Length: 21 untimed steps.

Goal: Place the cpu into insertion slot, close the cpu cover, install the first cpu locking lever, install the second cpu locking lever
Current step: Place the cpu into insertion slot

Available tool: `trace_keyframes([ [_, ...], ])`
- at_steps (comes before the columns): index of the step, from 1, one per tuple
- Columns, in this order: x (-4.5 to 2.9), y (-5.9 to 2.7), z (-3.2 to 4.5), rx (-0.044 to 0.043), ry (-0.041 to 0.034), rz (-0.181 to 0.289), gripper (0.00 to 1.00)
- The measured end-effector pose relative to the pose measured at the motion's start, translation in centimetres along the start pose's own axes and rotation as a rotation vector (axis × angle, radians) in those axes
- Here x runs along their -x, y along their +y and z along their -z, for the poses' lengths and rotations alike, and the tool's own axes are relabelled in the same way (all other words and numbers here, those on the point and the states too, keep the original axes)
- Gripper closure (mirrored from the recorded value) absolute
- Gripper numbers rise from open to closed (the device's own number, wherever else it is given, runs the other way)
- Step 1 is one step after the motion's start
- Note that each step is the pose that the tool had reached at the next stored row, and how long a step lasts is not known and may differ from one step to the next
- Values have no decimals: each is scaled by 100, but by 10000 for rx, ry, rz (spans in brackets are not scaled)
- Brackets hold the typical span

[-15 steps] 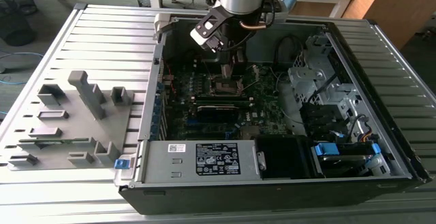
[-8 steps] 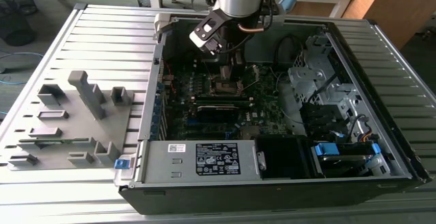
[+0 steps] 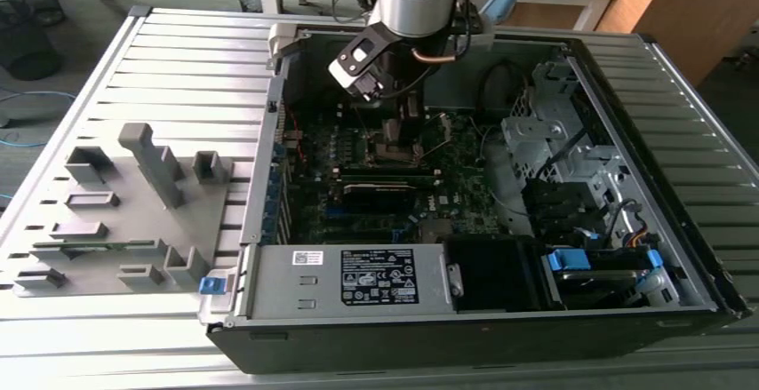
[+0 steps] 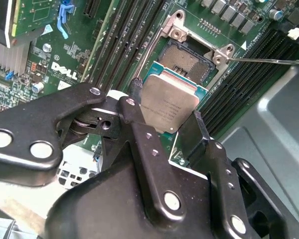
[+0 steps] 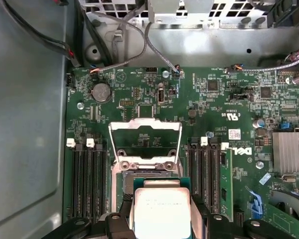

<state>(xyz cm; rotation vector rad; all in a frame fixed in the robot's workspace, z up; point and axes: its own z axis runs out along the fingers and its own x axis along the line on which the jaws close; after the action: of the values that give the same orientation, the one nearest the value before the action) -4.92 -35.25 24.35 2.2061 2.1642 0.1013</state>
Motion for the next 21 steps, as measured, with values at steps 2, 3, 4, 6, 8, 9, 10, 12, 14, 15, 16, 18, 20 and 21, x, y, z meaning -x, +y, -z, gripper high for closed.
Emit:
trace_keyframes([
  [2,0,-7,-15,1,0,2,46],
  [3,0,-12,-24,0,1,2,46],
  [4,-1,-19,-31,1,1,2,46],
  [6,-8,-36,-42,0,-1,2,46],
  [8,-24,-44,-55,0,0,2,46],
  [9,-32,-45,-62,0,0,2,46],
  [10,-44,-46,-72,0,0,2,46],
  [12,-70,-48,-96,0,-1,2,46],
  [14,-91,-51,-123,1,2,3,46],
  [15,-101,-52,-137,1,3,2,46],
  [16,-108,-53,-151,0,1,3,46],
  [18,-117,-56,-185,0,1,3,46],
  [20,-121,-58,-212,0,1,4,46],
  [21,-120,-58,-216,0,0,4,46],
])
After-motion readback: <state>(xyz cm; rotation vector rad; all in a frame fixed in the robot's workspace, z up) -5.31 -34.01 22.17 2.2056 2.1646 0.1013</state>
